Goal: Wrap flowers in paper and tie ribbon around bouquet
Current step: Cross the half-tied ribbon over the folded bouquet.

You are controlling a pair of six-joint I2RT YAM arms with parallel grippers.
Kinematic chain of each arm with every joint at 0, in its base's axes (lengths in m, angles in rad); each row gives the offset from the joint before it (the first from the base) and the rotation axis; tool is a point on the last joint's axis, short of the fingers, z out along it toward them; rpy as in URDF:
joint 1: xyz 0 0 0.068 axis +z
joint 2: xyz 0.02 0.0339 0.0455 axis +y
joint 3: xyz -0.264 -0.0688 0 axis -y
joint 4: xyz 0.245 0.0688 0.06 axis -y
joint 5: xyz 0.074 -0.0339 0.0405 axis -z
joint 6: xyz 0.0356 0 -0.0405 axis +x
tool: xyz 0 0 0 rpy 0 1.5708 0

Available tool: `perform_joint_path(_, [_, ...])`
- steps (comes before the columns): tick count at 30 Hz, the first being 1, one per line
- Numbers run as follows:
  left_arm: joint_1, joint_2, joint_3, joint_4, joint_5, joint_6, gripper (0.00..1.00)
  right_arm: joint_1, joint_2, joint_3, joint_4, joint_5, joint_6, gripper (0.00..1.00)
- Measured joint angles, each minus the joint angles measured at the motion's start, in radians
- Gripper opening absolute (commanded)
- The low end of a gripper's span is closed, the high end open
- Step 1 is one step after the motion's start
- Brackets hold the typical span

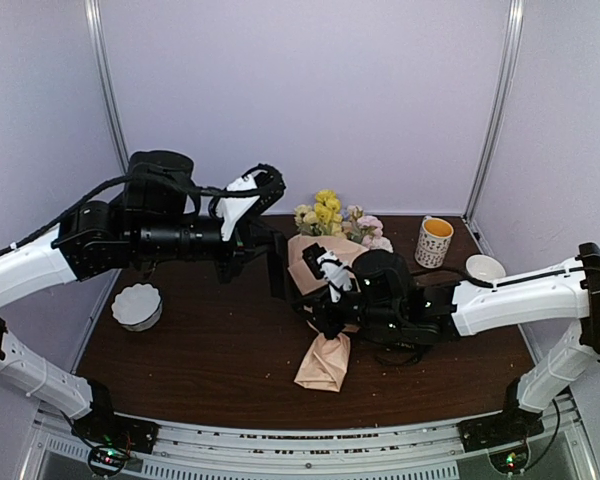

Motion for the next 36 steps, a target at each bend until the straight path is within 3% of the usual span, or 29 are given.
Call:
perform_joint_path(3, [0.000,0.004,0.000,0.000,0.000,-0.005,0.00,0.000,0.007,0.000,0.006,0.001,0.001,0.01])
perform_joint_path(4, [0.000,0.005,0.000,0.000,0.000,-0.007,0.00,0.000,0.007,0.000,0.008,0.003,-0.002,0.00])
perform_joint_path(8, [0.023,0.006,0.000,-0.001,0.027,-0.041,0.00,0.000,0.007,0.000,0.013,0.003,0.000,0.00])
perform_joint_path(15, [0.274,0.141,0.002,-0.025,0.116,-0.227,0.00,0.000,0.007,-0.019,0.004,-0.118,-0.029,0.00])
perform_joint_path(17, [0.317,0.253,0.008,-0.064,0.127,-0.260,0.14,0.000,0.006,-0.028,-0.005,-0.198,-0.041,0.00])
perform_joint_path(20, [0.326,0.431,0.003,-0.116,0.154,-0.281,0.47,0.000,-0.008,-0.060,-0.005,-0.298,-0.048,0.00])
perform_joint_path(23, [0.317,0.509,-0.044,-0.132,0.183,-0.280,0.77,-0.001,-0.031,-0.093,-0.011,-0.351,-0.047,0.00])
perform_joint_path(26, [0.311,0.485,-0.126,-0.135,0.194,-0.272,0.92,-0.009,-0.047,-0.096,-0.010,-0.389,-0.046,0.00])
perform_joint_path(28, [0.308,0.431,-0.190,-0.130,0.195,-0.251,0.91,-0.019,-0.053,-0.096,-0.007,-0.418,-0.045,0.00])
perform_joint_path(32, [0.284,0.262,-0.309,-0.078,0.210,-0.163,0.74,-0.042,-0.063,-0.096,-0.005,-0.454,-0.043,0.00])
perform_joint_path(36, [0.220,0.109,-0.418,0.112,0.291,-0.085,0.70,-0.067,-0.070,-0.097,-0.002,-0.462,-0.038,0.00])
